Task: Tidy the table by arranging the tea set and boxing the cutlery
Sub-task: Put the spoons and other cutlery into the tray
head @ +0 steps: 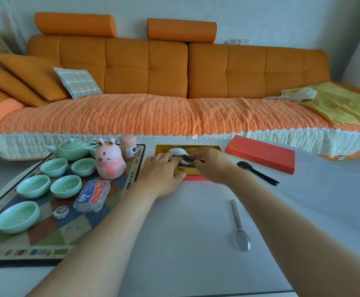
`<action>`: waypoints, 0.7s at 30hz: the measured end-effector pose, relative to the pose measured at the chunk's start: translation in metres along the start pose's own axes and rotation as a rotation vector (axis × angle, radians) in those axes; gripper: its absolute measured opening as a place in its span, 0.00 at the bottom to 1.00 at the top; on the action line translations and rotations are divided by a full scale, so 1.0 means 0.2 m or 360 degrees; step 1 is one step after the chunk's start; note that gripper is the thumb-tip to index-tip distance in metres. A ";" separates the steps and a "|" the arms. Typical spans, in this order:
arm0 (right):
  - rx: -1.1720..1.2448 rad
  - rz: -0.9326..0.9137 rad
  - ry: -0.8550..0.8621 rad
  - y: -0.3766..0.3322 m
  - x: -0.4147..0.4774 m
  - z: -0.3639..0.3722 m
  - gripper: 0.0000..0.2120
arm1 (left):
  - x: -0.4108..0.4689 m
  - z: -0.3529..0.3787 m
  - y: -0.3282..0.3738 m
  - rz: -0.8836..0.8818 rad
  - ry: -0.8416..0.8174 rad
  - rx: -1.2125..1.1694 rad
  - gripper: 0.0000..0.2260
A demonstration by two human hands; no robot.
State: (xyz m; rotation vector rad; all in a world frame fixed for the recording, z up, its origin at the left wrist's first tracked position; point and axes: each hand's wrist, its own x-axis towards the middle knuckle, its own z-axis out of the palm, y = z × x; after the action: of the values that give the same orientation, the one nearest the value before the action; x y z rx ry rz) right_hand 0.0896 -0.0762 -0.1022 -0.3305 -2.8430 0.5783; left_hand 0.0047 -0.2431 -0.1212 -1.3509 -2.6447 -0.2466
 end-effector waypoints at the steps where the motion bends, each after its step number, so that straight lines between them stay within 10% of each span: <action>1: 0.0024 0.0008 0.0061 0.01 -0.02 -0.01 0.17 | 0.00 0.00 0.02 0.0001 0.0016 0.0020 0.25; 8: -0.0111 0.0206 0.0478 0.20 -0.19 -0.14 0.19 | 0.02 -0.01 0.22 0.0103 0.0125 -0.0098 0.25; 21: -0.0549 0.0755 0.0119 0.49 -0.44 -0.20 0.10 | 0.05 0.06 0.58 0.0440 0.0291 -0.0299 0.19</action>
State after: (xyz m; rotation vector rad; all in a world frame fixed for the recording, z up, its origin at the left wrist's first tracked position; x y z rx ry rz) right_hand 0.2011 0.0018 -0.1212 -1.0789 -2.7841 0.1361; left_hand 0.0920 -0.1661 -0.1214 -1.6436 -2.3009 -0.5627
